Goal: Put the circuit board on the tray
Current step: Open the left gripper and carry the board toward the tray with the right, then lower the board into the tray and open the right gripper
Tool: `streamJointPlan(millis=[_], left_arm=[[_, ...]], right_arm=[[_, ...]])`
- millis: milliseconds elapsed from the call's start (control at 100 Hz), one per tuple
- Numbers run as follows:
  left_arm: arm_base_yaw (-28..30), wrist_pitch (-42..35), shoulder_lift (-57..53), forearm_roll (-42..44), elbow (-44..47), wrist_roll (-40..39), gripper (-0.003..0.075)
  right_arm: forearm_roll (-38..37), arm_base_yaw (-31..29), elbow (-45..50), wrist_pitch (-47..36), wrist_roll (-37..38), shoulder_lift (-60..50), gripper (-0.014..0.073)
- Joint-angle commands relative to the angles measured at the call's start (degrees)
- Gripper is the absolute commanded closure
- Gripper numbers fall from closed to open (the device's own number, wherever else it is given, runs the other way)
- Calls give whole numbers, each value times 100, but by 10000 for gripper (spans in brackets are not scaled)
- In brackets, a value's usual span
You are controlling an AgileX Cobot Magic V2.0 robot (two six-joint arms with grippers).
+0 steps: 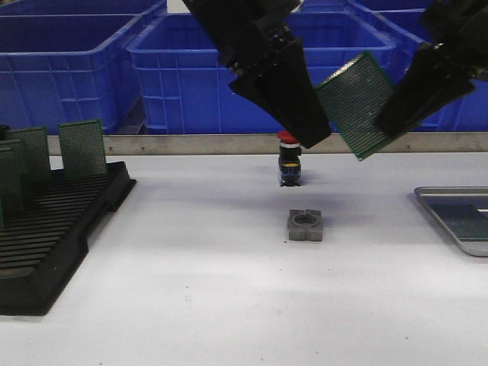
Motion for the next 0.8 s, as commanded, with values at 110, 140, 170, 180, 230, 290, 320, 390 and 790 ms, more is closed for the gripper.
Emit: streamJointPlan(millis=[110,140,170,180,230,290,320,390,790], left_arm=[[-15,270,-325,-333,-184,-20,59],[-15,270,-325,-333,-184,-20,59],[-15,270,-325,-333,-184,-20,59],[-15,270,-325,-333,-184,-20,59],[-15,270,-325,-333,-184,-20,59],[-15,270,-325,-333,-184,-20,59],[-15,270,-325,-333,-184,-20,59],[-15,270,-325,-333,-184,-20,59],[-15,270,-325,-333,-184,-20,59]], right_arm=[[32,-1022,-253,668,494,-237,661],[32,-1214,-253,592,599,-226,661],[32,-1362,-253,497,734,-211,661],[32,-1397,-253,446,814,-199,661],[37,-1639,-253,272,1163,-138,662],[37,-1878,-253,134,1650,-16,662],[37,-1959,-253,95,1860,54,662],[37,-2111,-253,122,2365,242,662],[88,-2215,-253,117,2949,1175,662]])
